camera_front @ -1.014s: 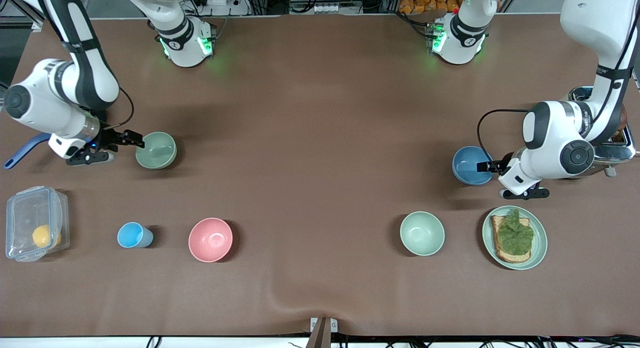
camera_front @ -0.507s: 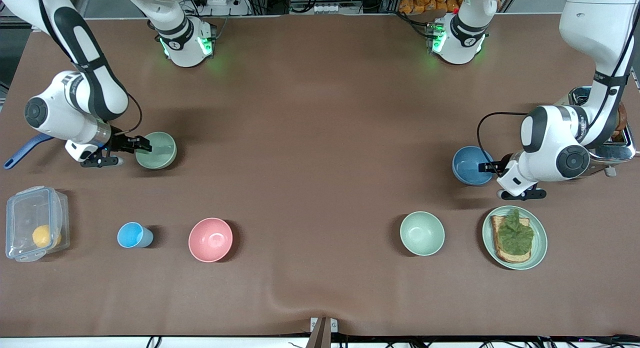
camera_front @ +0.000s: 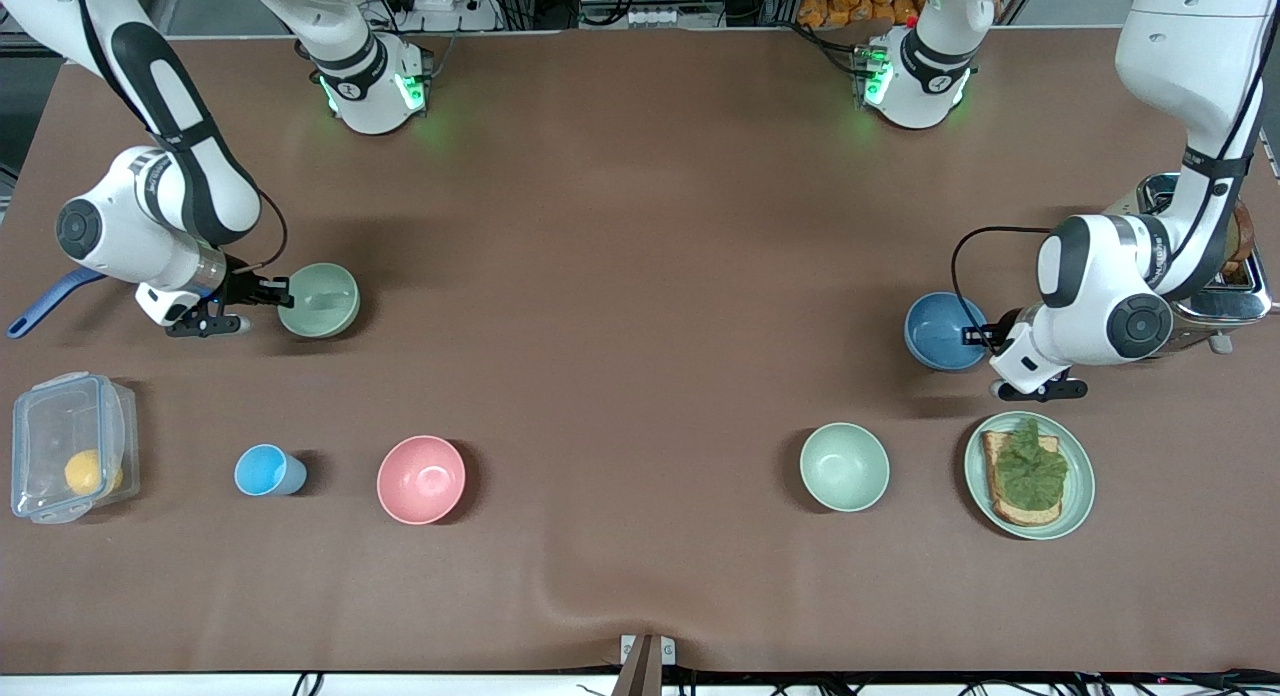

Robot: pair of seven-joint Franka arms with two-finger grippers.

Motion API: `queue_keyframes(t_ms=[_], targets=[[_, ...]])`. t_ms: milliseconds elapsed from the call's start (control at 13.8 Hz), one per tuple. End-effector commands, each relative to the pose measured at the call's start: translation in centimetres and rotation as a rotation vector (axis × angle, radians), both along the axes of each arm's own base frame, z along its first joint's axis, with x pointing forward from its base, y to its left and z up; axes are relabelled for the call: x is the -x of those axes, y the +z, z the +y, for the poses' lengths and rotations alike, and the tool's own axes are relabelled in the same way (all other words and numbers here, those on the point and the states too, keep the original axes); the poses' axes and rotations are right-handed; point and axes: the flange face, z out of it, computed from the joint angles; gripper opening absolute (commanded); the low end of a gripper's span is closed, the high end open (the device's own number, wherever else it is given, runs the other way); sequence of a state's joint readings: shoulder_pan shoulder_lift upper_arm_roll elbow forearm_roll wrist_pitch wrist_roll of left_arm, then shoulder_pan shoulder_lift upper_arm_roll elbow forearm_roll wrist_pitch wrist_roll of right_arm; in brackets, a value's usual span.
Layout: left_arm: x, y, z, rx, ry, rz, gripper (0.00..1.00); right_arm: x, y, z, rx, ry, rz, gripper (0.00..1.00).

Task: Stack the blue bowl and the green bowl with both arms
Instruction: 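Reach the right gripper to the green bowl while the left gripper reaches the blue bowl, then grip the green bowl with the right gripper while the left gripper grips the blue bowl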

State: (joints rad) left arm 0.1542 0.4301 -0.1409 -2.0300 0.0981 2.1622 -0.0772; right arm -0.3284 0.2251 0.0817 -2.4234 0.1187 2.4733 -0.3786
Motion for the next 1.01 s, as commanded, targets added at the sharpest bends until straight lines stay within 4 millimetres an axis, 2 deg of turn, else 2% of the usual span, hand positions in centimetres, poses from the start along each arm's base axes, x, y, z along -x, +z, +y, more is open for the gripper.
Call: queue_keyframes(t_ms=[0, 362, 652, 941], targets=[[-0.3, -0.3, -0.2, -0.012, -0.013, -0.016, 0.0, 0.0, 0.4, -0.3, -0.022, -0.002, 0.006, 0.0], [-0.9, -0.4, -0.2, -0.009, -0.013, -0.025, 0.0, -0.1, 0.6, -0.3, -0.028, -0.001, 0.018, 0.0], [-1.3, 0.1, -1.3, -0.018, 0.013, -0.035, 0.0, 0.0, 0.6, -0.4, -0.029, -0.003, 0.02, 0.0], [-1.8, 0.7, -2.6, -0.026, 0.041, -0.046, 0.0, -0.7, 1.8, 0.5, -0.037, -0.04, 0.061, 0.0]])
